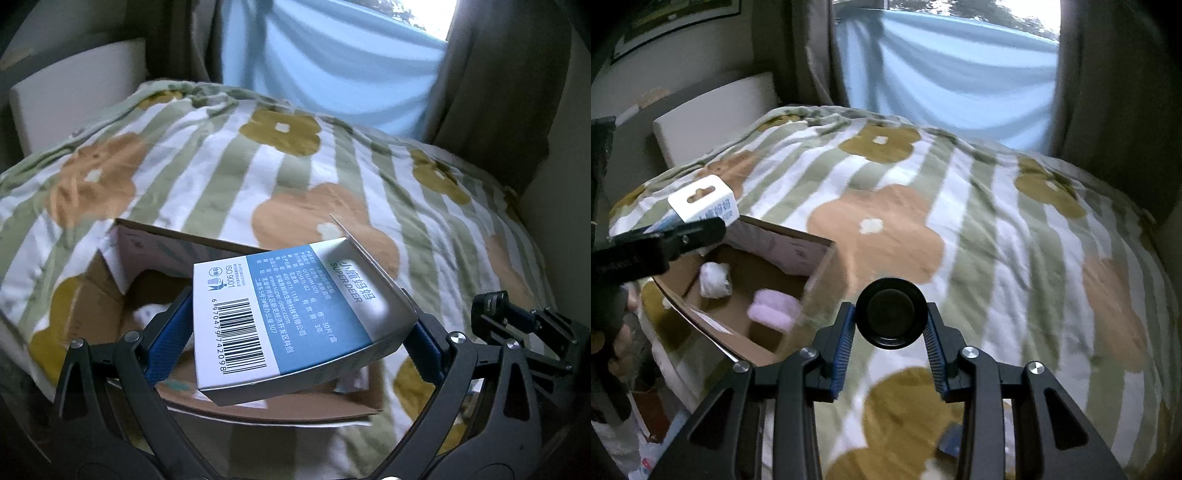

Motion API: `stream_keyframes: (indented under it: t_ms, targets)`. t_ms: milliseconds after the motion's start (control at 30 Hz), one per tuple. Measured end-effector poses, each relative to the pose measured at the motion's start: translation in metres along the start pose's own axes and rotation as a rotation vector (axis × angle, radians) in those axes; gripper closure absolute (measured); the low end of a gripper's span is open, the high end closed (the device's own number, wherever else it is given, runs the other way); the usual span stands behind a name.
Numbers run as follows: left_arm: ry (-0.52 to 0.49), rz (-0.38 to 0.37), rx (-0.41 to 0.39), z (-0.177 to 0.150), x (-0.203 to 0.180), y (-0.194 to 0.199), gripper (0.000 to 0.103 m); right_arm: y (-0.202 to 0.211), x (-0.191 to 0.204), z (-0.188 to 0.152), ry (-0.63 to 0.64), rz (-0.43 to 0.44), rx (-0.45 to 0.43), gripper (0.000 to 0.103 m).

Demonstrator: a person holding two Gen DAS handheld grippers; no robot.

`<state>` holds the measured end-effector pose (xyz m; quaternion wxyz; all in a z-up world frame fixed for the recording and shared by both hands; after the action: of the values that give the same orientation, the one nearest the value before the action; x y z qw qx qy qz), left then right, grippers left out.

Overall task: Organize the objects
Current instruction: 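Carry the product box and black lid over the cardboard box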

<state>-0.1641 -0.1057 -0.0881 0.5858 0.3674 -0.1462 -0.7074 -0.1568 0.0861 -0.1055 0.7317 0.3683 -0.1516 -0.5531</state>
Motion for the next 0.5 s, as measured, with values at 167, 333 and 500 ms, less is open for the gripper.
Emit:
stream_keyframes:
  t_ms: [167, 333, 500]
  targets:
    - [0.023, 0.019, -0.005, 0.007, 0.038, 0.003, 0.004, -0.004, 0.041, 0.02, 0.047, 0.027, -0.01, 0.069]
    - [0.05, 0.041, -0.003, 0.008, 0.076, 0.005, 0.004, -0.01, 0.08, 0.039, 0.087, 0.062, -0.021, 0.069]
    - [0.07, 0.062, 0.01, 0.007, 0.109, 0.002, 0.004, -0.022, 0.114, 0.051, 0.123, 0.095, -0.017, 0.069]
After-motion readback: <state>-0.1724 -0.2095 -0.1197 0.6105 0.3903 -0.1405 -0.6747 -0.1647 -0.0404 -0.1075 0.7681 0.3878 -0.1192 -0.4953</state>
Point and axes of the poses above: each gripper's, at about its wrist camera, not at the fingertips, and y roughly against the way its jaws point, x to its left, z to its top, the point moved 6 cm from there along -y, roughly the way its jaws point, and after that the axes turned 13 degrees about -z, right-handed, at the moved point
